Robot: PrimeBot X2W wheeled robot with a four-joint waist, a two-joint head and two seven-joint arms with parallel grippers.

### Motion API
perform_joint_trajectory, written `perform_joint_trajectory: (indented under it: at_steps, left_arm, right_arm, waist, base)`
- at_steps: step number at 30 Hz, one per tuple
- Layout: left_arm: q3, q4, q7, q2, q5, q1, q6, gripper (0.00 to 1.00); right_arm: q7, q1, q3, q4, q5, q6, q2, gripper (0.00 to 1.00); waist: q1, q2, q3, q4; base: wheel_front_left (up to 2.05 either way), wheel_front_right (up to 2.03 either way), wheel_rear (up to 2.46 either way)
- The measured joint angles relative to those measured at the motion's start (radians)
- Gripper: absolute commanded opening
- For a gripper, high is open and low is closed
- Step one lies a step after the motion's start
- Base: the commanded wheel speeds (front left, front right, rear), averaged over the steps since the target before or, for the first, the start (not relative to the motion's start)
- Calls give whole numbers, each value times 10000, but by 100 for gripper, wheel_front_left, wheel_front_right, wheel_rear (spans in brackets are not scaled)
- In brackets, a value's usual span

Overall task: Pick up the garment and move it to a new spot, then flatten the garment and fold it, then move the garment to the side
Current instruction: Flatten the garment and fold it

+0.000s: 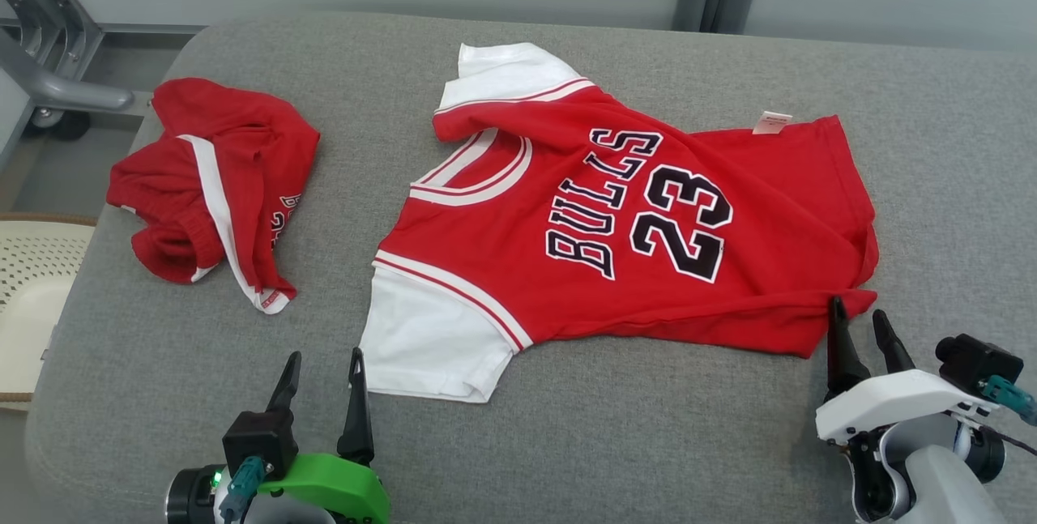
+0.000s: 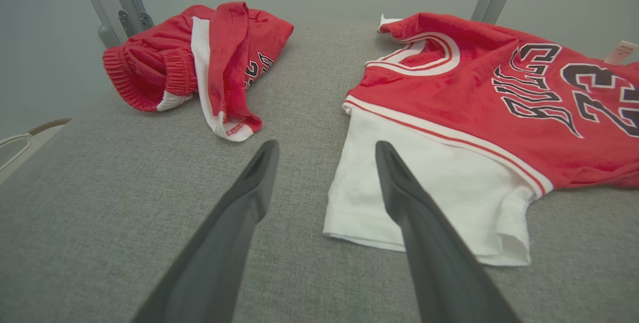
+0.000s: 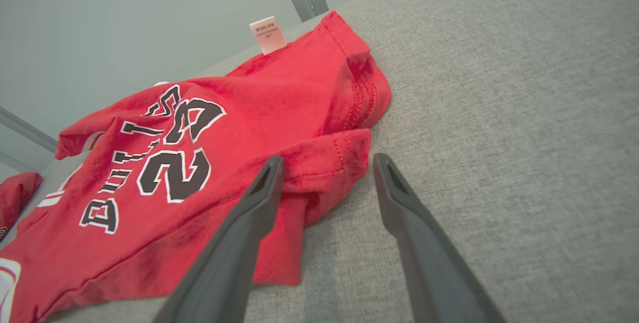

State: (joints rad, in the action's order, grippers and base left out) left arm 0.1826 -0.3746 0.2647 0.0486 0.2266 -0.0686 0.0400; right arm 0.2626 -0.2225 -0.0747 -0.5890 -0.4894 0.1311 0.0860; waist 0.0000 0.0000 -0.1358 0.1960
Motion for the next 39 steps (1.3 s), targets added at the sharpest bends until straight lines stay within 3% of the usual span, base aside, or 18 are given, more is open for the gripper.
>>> perform_joint_trajectory:
  at_steps: [1, 3, 5, 7, 16, 25, 30, 34, 35, 36, 37, 39]
  left_arm:
    - [2, 0, 0, 0, 0, -5, -4, 100]
    - [0, -15, 0, 0, 4, -11, -4, 100]
    - [-6, -27, 0, 0, 29, -16, -4, 100]
    - [2, -25, 0, 0, 29, -27, -4, 100]
    - [-61, -71, 0, 0, 27, -34, -2, 100]
    - [-105, 21, 0, 0, 63, -24, -25, 100]
    - [-134, -48, 0, -2, 119, 24, -59, 100]
    - [-58, -134, 0, 0, 313, 145, -59, 100]
    - [-6, -180, 0, -2, 395, 174, -48, 100]
    - [2, -205, 0, -2, 445, 179, -42, 100]
    - [8, -226, 0, -2, 462, 193, -31, 100]
    - [-13, -247, 0, -4, 520, 238, -10, 100]
  right_arm:
    - [0, -65, 12, -36, -42, 0, 4, 84]
    - [0, -141, 54, -73, -88, 0, 31, 50]
    - [0, -147, 63, -134, -113, 0, 52, 31]
    - [0, -173, 69, -171, -148, 0, 82, 0]
    - [0, -244, 96, -96, -198, 0, 165, 0]
    - [0, -435, 6, 1835, -284, 0, 481, 0]
    - [0, -496, 838, 2493, -290, 0, 1070, 0]
    - [0, 430, 1538, 2502, -504, 0, 1444, 0]
    - [0, 1215, 1707, 2428, -560, 2, 1538, 84]
    - [0, 1598, 1622, 2391, -644, 2, 1536, 84]
    - [0, 1981, 1492, 2385, -692, 2, 1549, 100]
    - [0, 2681, 1124, 2393, -698, 0, 1603, 100]
  waist:
    - [0, 0, -21, 16]
    - [0, 0, -58, 54]
    - [0, 0, -98, 96]
    - [0, 0, -139, 136]
    - [0, 0, -228, 127]
    - [0, 0, 14, -298]
    - [0, 0, 268, -717]
    - [0, 0, 477, -1095]
    - [0, 0, 564, -1283]
    - [0, 0, 602, -1372]
    - [0, 0, 640, -1460]
    - [0, 0, 706, -1634]
  base:
    - [0, 0, 0]
    - [0, 0, 0]
    - [0, 0, 0]
    - [0, 0, 0]
    - [0, 0, 0]
    - [0, 0, 0]
    - [0, 0, 0]
    - [0, 0, 0]
    - [0, 0, 0]
    - [0, 0, 0]
    - [0, 0, 0]
    - [0, 0, 0]
